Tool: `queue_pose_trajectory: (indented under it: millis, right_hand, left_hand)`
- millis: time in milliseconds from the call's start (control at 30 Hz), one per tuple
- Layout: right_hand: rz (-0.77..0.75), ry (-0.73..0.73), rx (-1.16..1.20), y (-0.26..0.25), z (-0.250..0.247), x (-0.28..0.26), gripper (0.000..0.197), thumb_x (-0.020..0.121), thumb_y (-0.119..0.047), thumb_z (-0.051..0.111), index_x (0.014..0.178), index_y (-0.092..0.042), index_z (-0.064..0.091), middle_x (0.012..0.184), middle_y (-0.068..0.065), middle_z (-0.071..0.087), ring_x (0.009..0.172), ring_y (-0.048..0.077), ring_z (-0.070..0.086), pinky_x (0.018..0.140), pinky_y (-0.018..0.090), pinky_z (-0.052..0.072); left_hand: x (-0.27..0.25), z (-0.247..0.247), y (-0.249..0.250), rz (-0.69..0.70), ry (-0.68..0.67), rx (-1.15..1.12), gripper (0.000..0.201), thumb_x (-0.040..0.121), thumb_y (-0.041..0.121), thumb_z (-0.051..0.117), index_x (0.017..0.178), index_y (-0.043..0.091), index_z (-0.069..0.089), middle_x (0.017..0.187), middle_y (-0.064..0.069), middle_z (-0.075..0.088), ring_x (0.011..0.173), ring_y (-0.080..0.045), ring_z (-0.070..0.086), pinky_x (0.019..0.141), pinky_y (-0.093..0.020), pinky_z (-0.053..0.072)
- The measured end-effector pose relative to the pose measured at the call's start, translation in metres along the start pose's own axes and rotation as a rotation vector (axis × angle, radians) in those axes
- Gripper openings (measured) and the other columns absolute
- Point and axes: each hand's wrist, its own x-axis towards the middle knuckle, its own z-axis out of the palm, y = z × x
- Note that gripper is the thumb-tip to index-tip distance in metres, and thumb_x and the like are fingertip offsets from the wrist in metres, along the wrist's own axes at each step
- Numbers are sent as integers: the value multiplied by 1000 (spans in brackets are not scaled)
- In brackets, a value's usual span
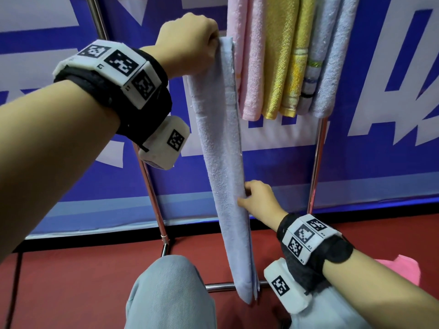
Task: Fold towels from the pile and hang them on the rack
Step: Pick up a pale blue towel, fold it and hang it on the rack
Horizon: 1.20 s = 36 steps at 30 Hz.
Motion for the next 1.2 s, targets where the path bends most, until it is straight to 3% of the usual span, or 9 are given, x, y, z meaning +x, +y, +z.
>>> queue_pose_trajectory:
  millis: [233,400,500,567,667,833,933,1067,1200]
  right_hand:
    - [-117,-81,-135,4,0,-1,21,85,-7,56,74,11,61,80,9,46,78,21,44,63,26,27]
    - [-86,-3,-19,4,-3,-1,22,85,-8,59,76,12,63,78,22,57,73,28,51,64,29,34]
    - [20,90,170,8,-8,1,13,79,-5,68,78,7,70,52,-9,62,51,-3,47,53,8,36]
    - [58,120,227,8,-11,4,13,77,-6,71,87,3,74,62,-15,63,56,-8,49,55,-1,35]
    - [58,161,224,6,-15,5,14,76,-8,72,89,-2,74,77,0,68,64,-1,54,62,7,38]
    - [81,244,261,5,-20,7,13,77,-3,67,86,-11,63,74,1,62,73,13,55,59,14,38]
    - [79,186,231,4,-25,11,20,79,-5,64,92,-14,54,79,5,62,75,14,54,58,8,36]
    - [-46,43,19,-4,-35,17,29,76,-4,59,55,-15,41,53,1,37,53,12,29,49,20,27]
    - [-50,-10,43,-14,-43,24,39,77,-10,60,47,-12,34,50,1,30,51,12,24,47,19,23]
  left_hand:
    - [-6,-3,-6,1,-6,55,29,95,20,39,110,6,59,111,-19,62,99,-41,55,72,-41,36]
    - [-9,-7,-10,-23,3,58,30,95,19,38,113,5,59,114,-20,61,103,-42,53,72,-41,35]
    - [-8,-10,-15,-27,9,69,30,96,20,38,111,5,59,110,-22,62,99,-42,55,77,-44,41]
    - [-8,-12,-19,-43,12,83,30,95,21,38,110,5,59,108,-23,61,96,-43,55,77,-45,42]
    - [-9,-16,-22,-82,9,83,31,94,20,39,111,4,59,110,-23,61,99,-43,54,76,-45,40]
    - [-15,-19,-31,-131,-4,54,30,94,20,39,110,5,60,112,-21,61,102,-41,53,77,-45,40]
    - [-22,-19,-41,-187,-18,39,31,95,21,40,113,6,61,114,-21,61,105,-43,53,80,-47,41]
    - [-32,-18,-59,-272,-38,19,32,92,20,41,113,7,62,113,-22,61,104,-44,54,84,-49,43]
    - [-44,-19,-82,-356,-32,20,32,93,24,42,110,6,63,110,-23,61,101,-44,56,86,-51,45]
